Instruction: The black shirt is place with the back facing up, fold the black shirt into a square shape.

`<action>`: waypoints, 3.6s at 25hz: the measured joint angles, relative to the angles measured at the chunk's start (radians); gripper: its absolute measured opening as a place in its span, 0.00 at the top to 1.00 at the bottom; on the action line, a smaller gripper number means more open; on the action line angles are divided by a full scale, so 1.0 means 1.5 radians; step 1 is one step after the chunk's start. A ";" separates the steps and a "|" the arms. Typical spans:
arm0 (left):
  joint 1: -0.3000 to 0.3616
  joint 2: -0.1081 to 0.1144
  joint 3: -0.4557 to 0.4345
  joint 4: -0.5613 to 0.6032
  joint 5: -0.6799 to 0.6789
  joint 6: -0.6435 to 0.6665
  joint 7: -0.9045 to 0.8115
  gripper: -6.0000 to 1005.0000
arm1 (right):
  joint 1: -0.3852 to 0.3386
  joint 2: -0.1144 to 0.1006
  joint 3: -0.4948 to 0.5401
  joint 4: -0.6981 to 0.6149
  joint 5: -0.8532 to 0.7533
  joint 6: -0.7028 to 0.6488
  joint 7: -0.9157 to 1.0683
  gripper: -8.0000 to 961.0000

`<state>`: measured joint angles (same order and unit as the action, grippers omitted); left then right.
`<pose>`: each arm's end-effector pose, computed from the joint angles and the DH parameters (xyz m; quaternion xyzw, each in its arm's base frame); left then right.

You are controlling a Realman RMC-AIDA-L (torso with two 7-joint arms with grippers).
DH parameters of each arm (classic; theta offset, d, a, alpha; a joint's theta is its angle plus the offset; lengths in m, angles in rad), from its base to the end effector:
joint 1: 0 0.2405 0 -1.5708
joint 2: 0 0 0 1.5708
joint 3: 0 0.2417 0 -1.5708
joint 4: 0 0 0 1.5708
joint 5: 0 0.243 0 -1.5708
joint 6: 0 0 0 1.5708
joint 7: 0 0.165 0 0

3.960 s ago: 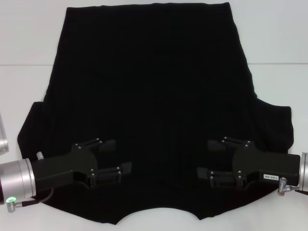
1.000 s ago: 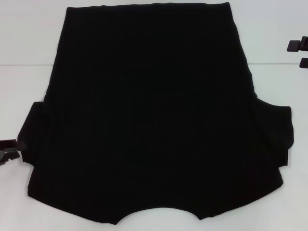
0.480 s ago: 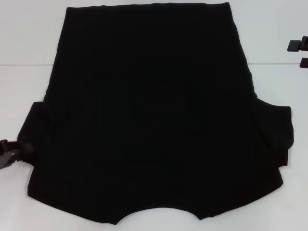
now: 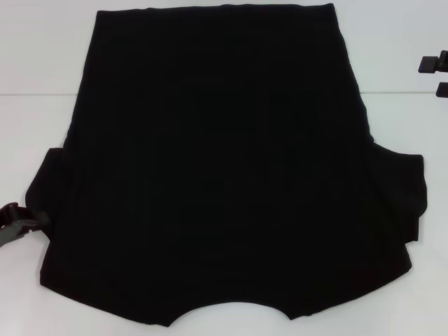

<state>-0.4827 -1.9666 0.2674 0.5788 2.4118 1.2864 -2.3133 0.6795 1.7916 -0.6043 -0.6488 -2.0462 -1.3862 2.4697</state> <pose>-0.4037 0.3443 0.0562 -0.6202 -0.7157 -0.2147 0.2388 0.2713 0.4491 0.1352 -0.7241 0.6026 0.2746 0.1927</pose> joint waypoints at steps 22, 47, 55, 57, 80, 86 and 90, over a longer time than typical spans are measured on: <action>-0.027 0.035 -0.001 0.103 0.064 0.018 -0.077 0.99 | -0.001 -0.002 0.005 0.000 -0.002 -0.003 0.001 0.08; -0.119 -0.005 0.188 0.302 0.131 0.143 -0.060 0.99 | 0.000 -0.001 0.005 0.000 -0.003 -0.003 0.000 0.08; -0.122 -0.055 0.400 0.395 0.139 0.132 -0.046 0.99 | -0.001 0.000 0.003 0.001 -0.003 0.000 0.000 0.08; -0.121 -0.057 0.447 0.396 0.142 0.121 -0.041 0.99 | -0.001 0.000 0.003 0.001 -0.003 0.001 -0.001 0.08; -0.107 -0.007 0.186 0.126 -0.062 0.240 0.142 0.56 | -0.011 -0.007 0.003 0.003 -0.059 -0.001 -0.013 0.08; -0.058 -0.027 0.176 0.056 -0.176 0.293 0.334 0.39 | -0.021 -0.018 0.005 0.003 -0.090 -0.023 -0.038 0.08; -0.040 -0.045 0.181 0.052 -0.189 0.279 0.366 0.41 | -0.026 -0.023 0.005 0.003 -0.121 -0.041 -0.035 0.08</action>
<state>-0.5423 -2.0339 0.5393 0.6568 2.1278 1.7046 -1.7638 0.6407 1.7575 -0.5963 -0.6445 -2.2274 -1.4479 2.4172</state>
